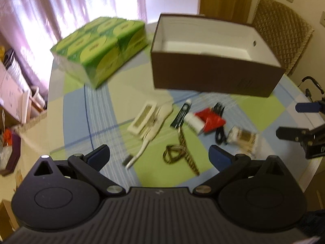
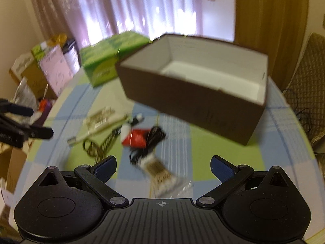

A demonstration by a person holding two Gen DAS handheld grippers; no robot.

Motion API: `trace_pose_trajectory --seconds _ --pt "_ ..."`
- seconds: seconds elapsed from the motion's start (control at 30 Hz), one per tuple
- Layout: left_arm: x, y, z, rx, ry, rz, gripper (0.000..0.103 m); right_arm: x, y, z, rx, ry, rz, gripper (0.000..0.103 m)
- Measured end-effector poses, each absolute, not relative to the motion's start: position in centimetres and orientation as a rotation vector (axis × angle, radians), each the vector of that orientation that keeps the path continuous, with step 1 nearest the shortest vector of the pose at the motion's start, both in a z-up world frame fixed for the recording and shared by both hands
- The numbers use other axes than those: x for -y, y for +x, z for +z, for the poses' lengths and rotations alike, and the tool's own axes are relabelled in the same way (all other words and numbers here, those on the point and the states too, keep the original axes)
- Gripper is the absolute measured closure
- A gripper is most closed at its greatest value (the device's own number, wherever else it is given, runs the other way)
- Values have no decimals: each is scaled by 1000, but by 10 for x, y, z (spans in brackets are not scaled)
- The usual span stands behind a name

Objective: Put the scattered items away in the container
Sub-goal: 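Move the right tool to the cotton swab bag and close on it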

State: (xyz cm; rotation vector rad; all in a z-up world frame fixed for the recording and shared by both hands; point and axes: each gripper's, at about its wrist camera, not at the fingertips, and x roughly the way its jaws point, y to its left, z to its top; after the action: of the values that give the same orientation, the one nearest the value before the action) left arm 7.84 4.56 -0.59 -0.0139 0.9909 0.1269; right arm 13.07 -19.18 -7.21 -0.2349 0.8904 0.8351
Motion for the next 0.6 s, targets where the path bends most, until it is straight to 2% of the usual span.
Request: trace_pose_trajectory --seconds 0.6 --pt "-69 76 -43 -1026 -49 168 2 164 143 -132 -915 -341 945 0"
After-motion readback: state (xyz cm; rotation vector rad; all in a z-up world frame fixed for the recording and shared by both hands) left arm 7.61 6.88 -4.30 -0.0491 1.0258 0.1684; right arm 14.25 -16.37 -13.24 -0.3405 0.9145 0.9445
